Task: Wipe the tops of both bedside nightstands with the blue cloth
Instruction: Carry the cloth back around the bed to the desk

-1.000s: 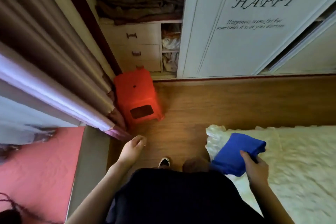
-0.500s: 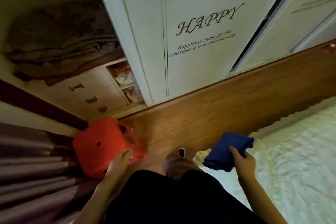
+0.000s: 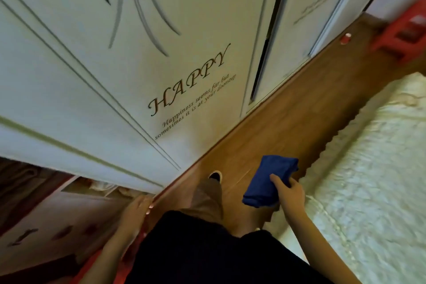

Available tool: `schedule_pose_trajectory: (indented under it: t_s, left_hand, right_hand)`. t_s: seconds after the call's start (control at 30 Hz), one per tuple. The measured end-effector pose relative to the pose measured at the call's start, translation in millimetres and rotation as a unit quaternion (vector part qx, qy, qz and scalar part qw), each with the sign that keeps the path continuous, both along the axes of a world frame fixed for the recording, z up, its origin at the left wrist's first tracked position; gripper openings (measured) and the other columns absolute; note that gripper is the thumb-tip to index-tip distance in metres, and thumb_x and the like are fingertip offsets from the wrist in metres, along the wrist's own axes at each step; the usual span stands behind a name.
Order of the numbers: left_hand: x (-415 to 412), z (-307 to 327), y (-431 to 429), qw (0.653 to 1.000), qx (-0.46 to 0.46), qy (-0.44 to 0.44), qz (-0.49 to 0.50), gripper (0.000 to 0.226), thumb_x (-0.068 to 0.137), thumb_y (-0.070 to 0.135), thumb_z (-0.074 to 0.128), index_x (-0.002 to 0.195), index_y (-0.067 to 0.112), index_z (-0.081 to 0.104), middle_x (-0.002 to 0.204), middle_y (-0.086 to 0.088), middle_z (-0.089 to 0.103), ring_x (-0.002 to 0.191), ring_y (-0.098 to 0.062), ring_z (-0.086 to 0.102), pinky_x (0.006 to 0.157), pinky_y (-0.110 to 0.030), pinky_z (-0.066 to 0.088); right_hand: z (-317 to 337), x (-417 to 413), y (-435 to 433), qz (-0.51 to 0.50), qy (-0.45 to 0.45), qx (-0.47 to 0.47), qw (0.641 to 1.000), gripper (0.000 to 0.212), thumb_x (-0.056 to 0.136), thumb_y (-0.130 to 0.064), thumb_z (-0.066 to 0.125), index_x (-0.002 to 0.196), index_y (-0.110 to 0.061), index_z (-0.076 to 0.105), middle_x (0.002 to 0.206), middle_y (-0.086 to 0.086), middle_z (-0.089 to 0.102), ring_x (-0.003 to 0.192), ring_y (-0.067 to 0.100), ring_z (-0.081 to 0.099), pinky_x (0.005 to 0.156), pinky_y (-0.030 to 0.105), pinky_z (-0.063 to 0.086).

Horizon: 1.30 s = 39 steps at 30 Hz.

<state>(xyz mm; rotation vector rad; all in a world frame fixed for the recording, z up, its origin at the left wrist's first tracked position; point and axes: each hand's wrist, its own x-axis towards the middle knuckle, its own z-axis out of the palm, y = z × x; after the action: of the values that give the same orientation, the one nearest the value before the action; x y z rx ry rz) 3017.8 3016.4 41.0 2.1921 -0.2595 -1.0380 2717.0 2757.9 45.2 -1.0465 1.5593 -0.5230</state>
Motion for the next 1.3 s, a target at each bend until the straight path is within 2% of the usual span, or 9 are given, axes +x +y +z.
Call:
schedule_pose_trajectory:
  t_s: [0.13,0.27,0.4,0.53,0.7,0.93,1.07,1.2,1.3]
  left_hand:
    - [43,-8,-125,0.988,0.024,-0.01,-0.149,0.019,0.098,0.022,0.049,0.088,0.019,0.065,0.091,-0.002,0.07,0.088,-0.024,0.065,0.079,-0.036,0.049]
    - [71,-3,-273,0.957,0.016,-0.005,-0.288,0.019,0.098,0.025,0.048,0.092,0.021,0.066,0.094,-0.002,0.07,0.09,-0.024,0.064,0.086,-0.041,0.049]
    - [71,8,-405,0.919,-0.007,0.031,-0.392,0.022,0.1,0.029,0.046,0.108,0.022,0.065,0.106,-0.001,0.067,0.101,-0.02,0.062,0.095,-0.041,0.048]
    - [44,11,-504,0.883,-0.022,0.045,-0.466,0.019,0.1,0.031,0.045,0.095,0.033,0.064,0.101,0.003,0.068,0.095,-0.016,0.063,0.088,-0.037,0.05]
    - [5,-12,-605,0.886,-0.022,0.051,-0.461,0.022,0.1,0.021,0.047,0.09,0.02,0.067,0.096,-0.01,0.07,0.094,-0.027,0.065,0.089,-0.045,0.049]
    - [-38,-16,-729,0.932,-0.002,0.045,-0.36,0.023,0.102,0.015,0.041,0.099,0.008,0.062,0.105,-0.018,0.067,0.095,-0.034,0.062,0.093,-0.046,0.048]
    - [-48,-12,-796,0.957,0.005,0.025,-0.289,0.022,0.1,0.011,0.043,0.11,0.003,0.062,0.107,-0.017,0.065,0.102,-0.037,0.061,0.093,-0.047,0.046]
    - [-64,-12,-873,0.959,0.01,0.034,-0.281,0.022,0.099,0.007,0.044,0.091,0.01,0.064,0.096,-0.012,0.064,0.094,-0.032,0.06,0.087,-0.043,0.045]
    - [-80,-21,-942,0.954,0.013,0.03,-0.299,0.022,0.1,0.011,0.043,0.102,0.003,0.063,0.101,-0.016,0.065,0.092,-0.032,0.061,0.085,-0.04,0.047]
  right_hand:
    - [-10,0,-58,-0.086,0.013,0.003,0.996,0.01,0.084,-0.021,0.073,0.082,-0.017,0.064,0.085,0.003,0.069,0.077,0.02,0.066,0.067,0.038,0.054]
    - [-4,-10,-108,-0.205,0.037,0.004,0.978,0.023,0.085,-0.018,0.072,0.099,-0.001,0.064,0.089,0.012,0.069,0.074,0.019,0.064,0.054,0.025,0.051]
    - [12,-30,-146,-0.29,0.072,0.002,0.954,0.031,0.086,-0.02,0.071,0.101,0.006,0.065,0.095,0.022,0.069,0.083,0.033,0.065,0.073,0.042,0.052]
    - [23,-55,-182,-0.352,0.098,0.008,0.931,0.03,0.086,-0.022,0.071,0.097,0.006,0.065,0.091,0.021,0.069,0.085,0.037,0.065,0.08,0.05,0.054]
    - [11,-89,-266,-0.39,0.103,0.02,0.915,0.021,0.085,-0.021,0.072,0.079,-0.003,0.063,0.087,0.022,0.069,0.076,0.03,0.064,0.074,0.047,0.054]
    - [20,-125,-447,-0.329,0.078,-0.006,0.941,0.018,0.085,-0.02,0.072,0.075,-0.008,0.063,0.073,0.009,0.066,0.074,0.029,0.065,0.077,0.052,0.056]
    - [30,-137,-544,-0.301,0.04,-0.026,0.952,0.016,0.086,-0.02,0.072,0.079,-0.007,0.065,0.076,0.006,0.07,0.074,0.025,0.067,0.07,0.044,0.057]
    - [22,-154,-629,-0.301,0.009,-0.016,0.954,0.022,0.086,-0.023,0.072,0.093,-0.004,0.066,0.086,0.006,0.071,0.078,0.022,0.068,0.069,0.038,0.055]
    - [9,-171,-691,-0.306,0.014,-0.009,0.952,0.022,0.086,-0.023,0.072,0.093,-0.003,0.066,0.084,0.005,0.07,0.076,0.02,0.067,0.063,0.032,0.052]
